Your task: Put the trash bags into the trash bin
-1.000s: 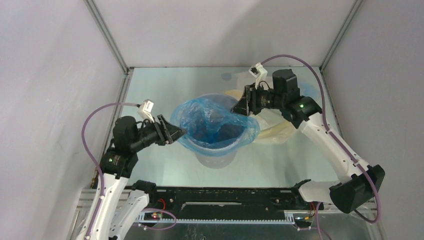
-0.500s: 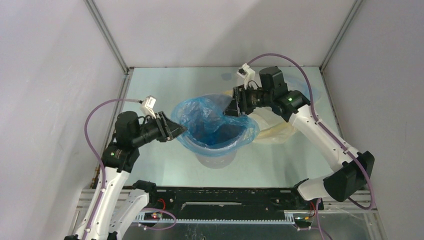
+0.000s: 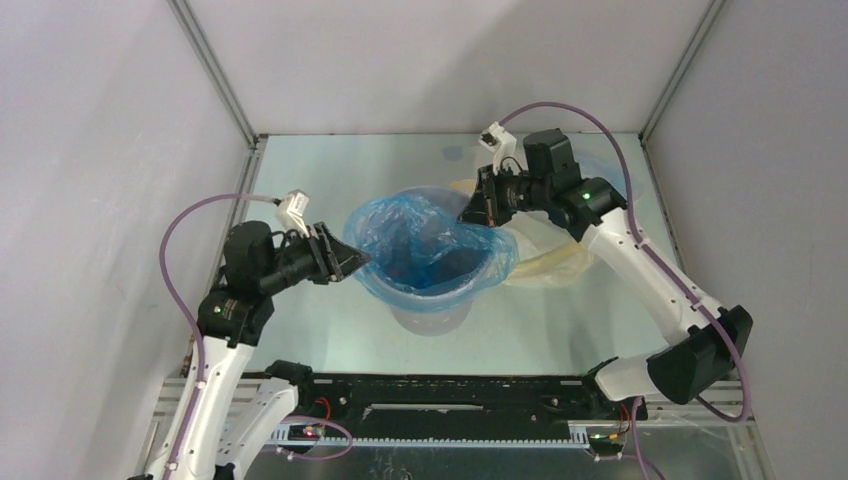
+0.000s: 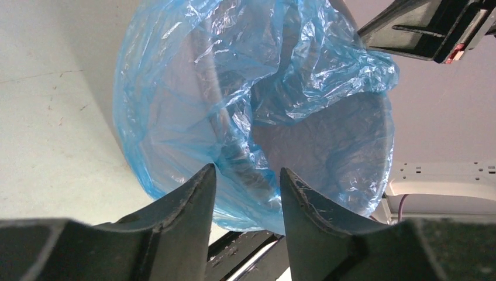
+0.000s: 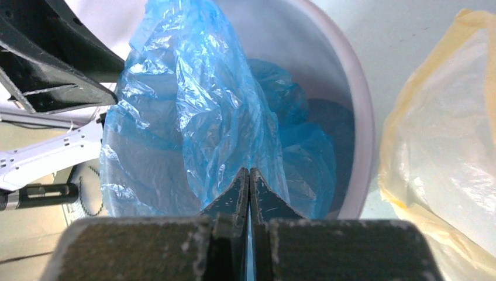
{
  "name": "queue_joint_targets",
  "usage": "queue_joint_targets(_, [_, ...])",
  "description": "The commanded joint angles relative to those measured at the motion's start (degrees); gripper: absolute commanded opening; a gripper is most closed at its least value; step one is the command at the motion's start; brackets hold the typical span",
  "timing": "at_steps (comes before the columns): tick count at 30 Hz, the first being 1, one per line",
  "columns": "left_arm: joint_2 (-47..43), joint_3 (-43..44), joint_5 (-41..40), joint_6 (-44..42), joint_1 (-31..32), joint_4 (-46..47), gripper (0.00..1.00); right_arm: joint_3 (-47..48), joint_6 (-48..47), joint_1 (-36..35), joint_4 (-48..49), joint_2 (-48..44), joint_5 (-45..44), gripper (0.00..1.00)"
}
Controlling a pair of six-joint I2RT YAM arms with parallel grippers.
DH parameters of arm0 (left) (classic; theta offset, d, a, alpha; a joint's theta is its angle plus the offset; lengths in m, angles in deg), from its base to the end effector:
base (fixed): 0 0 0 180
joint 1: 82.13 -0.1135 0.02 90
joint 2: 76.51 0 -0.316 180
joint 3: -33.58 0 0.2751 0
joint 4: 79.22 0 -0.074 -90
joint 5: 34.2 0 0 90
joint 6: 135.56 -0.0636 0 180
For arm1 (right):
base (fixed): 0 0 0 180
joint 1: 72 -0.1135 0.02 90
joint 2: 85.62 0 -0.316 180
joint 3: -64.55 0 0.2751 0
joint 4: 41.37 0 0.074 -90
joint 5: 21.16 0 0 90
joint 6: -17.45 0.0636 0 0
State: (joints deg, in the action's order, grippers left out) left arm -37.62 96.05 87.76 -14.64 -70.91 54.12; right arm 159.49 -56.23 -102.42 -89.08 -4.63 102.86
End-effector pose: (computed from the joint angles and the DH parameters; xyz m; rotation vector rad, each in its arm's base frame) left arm 0.1346 -0.0610 0.3718 0.0311 2.0532 -1.0185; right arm 0.2776 0.2043 0.4215 -0.6344 2.1646 1.0970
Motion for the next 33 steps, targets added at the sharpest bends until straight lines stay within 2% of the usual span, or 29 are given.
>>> queue_joint_targets(1, [-0.27,4.51,-3.01,-4.39,-0.13,-4.34,0.52,3.51,0.56,1.91,2.33,-4.17,-2.57,0.0])
queue_joint_targets(7, [1.47,8.17,-3.87,-5.81,-0.18,-6.08,0.61,4.07,0.99,3.2,3.7,-4.31,-3.09,0.0])
queue_joint_targets(11, [3.81,11.4,-6.34,-7.64,-0.51,-5.66,0.6,5.31,1.04,3.53,3.62,-4.08,-2.87,0.0])
queue_joint_targets(13, [5.75,13.63,-7.54,-9.48,-1.32,-5.55,0.57,6.52,0.79,3.84,1.58,-3.77,-2.58,0.09])
queue_joint_targets(17, [9.98,17.83,-8.78,-14.48,-2.04,-4.38,0.53,6.63,0.13,4.94,-2.52,-5.79,-3.59,0.19])
queue_joint_targets(21, [14.21,20.24,-3.48,-19.81,-2.0,-0.17,0.54,3.2,-1.99,5.62,-3.4,-10.97,-5.68,0.4])
queue_joint_targets(25, [18.86,23.06,3.86,-24.74,-2.0,1.57,0.55,-0.64,-3.56,7.06,-3.95,-14.63,-4.93,0.46])
queue_joint_targets(28, [21.49,24.54,4.96,-26.58,-2.0,1.45,0.59,-4.34,-3.16,8.42,-3.39,-17.34,-4.66,0.48])
queue_joint_targets(33, [25.05,25.81,5.32,-26.32,-2.0,1.43,0.61,-9.51,-2.7,9.17,-2.13,-21.18,-3.9,0.51])
